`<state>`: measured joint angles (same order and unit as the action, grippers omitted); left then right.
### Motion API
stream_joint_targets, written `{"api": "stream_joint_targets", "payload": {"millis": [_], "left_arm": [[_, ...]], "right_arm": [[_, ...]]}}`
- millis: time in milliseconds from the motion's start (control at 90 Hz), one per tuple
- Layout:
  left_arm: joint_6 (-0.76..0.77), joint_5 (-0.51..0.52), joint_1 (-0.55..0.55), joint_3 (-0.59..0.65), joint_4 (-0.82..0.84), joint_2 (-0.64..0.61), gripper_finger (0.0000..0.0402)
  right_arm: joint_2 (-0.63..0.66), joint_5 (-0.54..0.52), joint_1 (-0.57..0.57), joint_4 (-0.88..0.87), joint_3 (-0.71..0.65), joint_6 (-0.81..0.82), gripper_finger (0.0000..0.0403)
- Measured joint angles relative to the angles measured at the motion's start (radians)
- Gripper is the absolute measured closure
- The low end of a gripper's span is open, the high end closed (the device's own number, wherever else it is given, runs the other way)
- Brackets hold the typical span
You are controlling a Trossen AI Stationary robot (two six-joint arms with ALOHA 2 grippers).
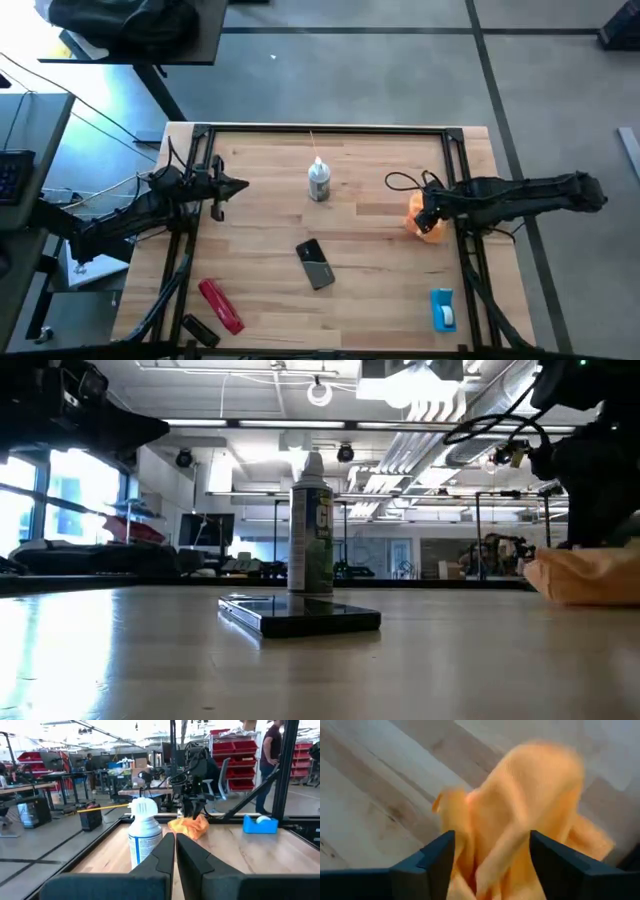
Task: Apply microfiber cloth
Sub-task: Return to Home Position
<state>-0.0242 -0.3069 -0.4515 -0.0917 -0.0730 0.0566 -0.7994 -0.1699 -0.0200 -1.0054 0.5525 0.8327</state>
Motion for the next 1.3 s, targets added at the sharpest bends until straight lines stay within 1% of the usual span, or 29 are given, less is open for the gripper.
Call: {"api": "stream_joint_targets", "payload": {"millis": [89, 222, 356, 500, 633, 811, 933, 1078, 1200, 1300], "left_arm": [[0.013, 0.000, 0.000, 0.000, -0.027, 0.000, 0.0402], [0.021, 0.000, 0.000, 0.000, -0.068, 0.000, 0.0402], [0.032, 0.000, 0.000, 0.000, -0.086, 0.000, 0.0402], [0.048, 0.000, 0.000, 0.000, -0.087, 0.000, 0.0402], [0.048, 0.000, 0.000, 0.000, -0.082, 0.000, 0.0402], [0.046, 0.006, 0.000, 0.000, -0.082, 0.000, 0.0402], [0.025, 0.006, 0.000, 0.000, -0.082, 0.000, 0.0402], [0.022, 0.006, 0.000, 0.000, -0.082, 0.000, 0.0402], [0.021, 0.007, 0.000, 0.000, -0.081, 0.000, 0.0402], [0.020, 0.007, 0.000, 0.000, -0.069, 0.000, 0.0402]], "right_arm": [[0.000, -0.034, -0.023, 0.048, 0.011, -0.081, 0.0160], [0.003, -0.036, -0.051, 0.272, 0.007, -0.286, 0.0162], [0.009, -0.018, -0.077, 0.442, 0.005, -0.465, 0.0180], [0.037, 0.027, -0.099, 0.525, 0.005, -0.579, 0.0213], [0.096, 0.039, -0.103, 0.547, -0.001, -0.613, 0.0245], [0.246, 0.020, -0.102, 0.673, -0.078, -0.625, 0.0275], [0.354, 0.016, -0.102, 0.802, -0.165, -0.617, 0.0281], [0.449, 0.019, -0.102, 0.944, -0.270, -0.605, 0.0282], [0.501, 0.023, -0.102, 1.101, -0.379, -0.575, 0.0282], [0.512, 0.024, -0.101, 1.241, -0.469, -0.525, 0.0283]]}}
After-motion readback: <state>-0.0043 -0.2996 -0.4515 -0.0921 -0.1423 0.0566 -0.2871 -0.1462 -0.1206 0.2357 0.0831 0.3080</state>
